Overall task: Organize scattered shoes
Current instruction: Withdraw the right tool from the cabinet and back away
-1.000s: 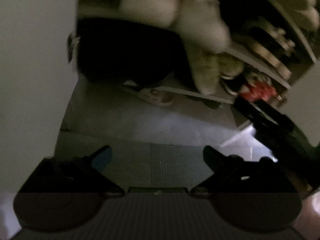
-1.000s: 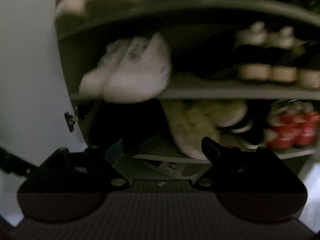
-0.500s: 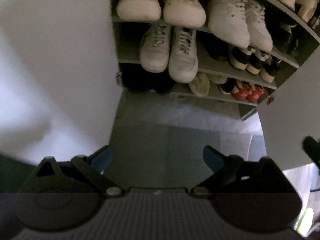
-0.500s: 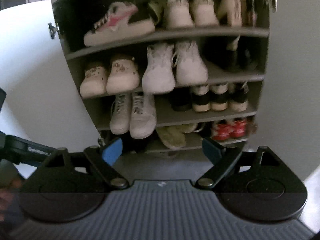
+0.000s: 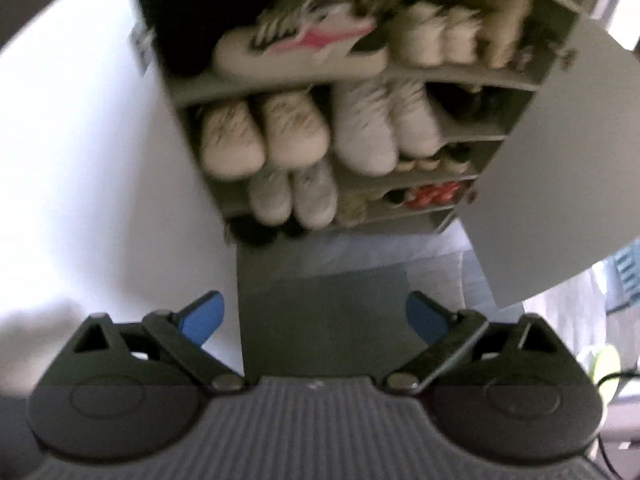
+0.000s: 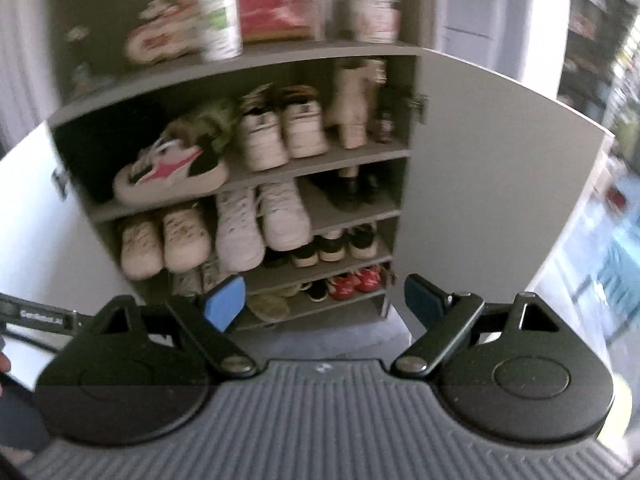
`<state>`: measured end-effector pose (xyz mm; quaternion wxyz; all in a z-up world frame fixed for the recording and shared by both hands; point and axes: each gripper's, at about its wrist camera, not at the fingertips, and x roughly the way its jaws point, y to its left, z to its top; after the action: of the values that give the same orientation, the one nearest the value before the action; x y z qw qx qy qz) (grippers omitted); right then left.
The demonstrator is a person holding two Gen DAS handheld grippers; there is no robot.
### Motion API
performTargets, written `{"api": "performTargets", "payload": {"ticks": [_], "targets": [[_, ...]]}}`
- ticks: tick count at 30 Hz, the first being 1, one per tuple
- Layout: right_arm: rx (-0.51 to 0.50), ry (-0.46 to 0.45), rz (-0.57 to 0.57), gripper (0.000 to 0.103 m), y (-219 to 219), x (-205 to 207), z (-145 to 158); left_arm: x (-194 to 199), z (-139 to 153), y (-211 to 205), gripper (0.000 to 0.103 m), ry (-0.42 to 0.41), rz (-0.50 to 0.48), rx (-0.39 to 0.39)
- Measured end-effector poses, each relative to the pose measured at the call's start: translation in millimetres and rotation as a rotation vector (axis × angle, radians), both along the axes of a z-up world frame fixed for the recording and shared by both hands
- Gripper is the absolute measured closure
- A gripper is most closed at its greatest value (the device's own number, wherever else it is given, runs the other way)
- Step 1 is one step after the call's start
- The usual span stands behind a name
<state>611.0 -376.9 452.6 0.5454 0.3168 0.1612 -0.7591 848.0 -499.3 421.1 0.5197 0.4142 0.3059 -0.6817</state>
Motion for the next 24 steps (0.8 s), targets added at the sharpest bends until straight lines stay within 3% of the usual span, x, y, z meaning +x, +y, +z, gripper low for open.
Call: {"api": "performTargets", "payload": {"ticks": [3, 8, 12, 14, 16, 17, 20, 24], "targets": [[-0.046, -0.056, -0.064, 0.015, 9, -17, 13, -17, 20, -12, 0.005, -0.009, -0.082, -0.06], [-0.046, -0.033, -0.054, 0.014, 7, -62, 45, -49, 41, -24, 0.005, 0.017, -0.068, -0.137], [-0.077, -0.017, 0.013, 0.015, -15, -148, 79, -74, 48, -29, 0.005, 0.032, 0.04, -0.177], [-0.088, -0.018, 0.059, 0.015, -30, -194, 94, -89, 48, -29, 0.005, -0.001, 0.106, -0.204], [-0.053, -0.009, 0.115, 0.015, -50, -237, 105, -107, 49, -26, 0.005, -0.021, 0.184, -0.198], [-0.034, 0.02, 0.136, 0.022, -60, -256, 108, -115, 51, -24, 0.005, 0.007, 0.212, -0.187], [0.037, 0.057, 0.175, 0.024, -84, -302, 110, -133, 53, -17, 0.005, 0.05, 0.244, -0.171], [0.137, -0.049, 0.176, 0.028, -103, -350, 86, -157, 62, -8, 0.005, 0.014, 0.241, -0.204]]}}
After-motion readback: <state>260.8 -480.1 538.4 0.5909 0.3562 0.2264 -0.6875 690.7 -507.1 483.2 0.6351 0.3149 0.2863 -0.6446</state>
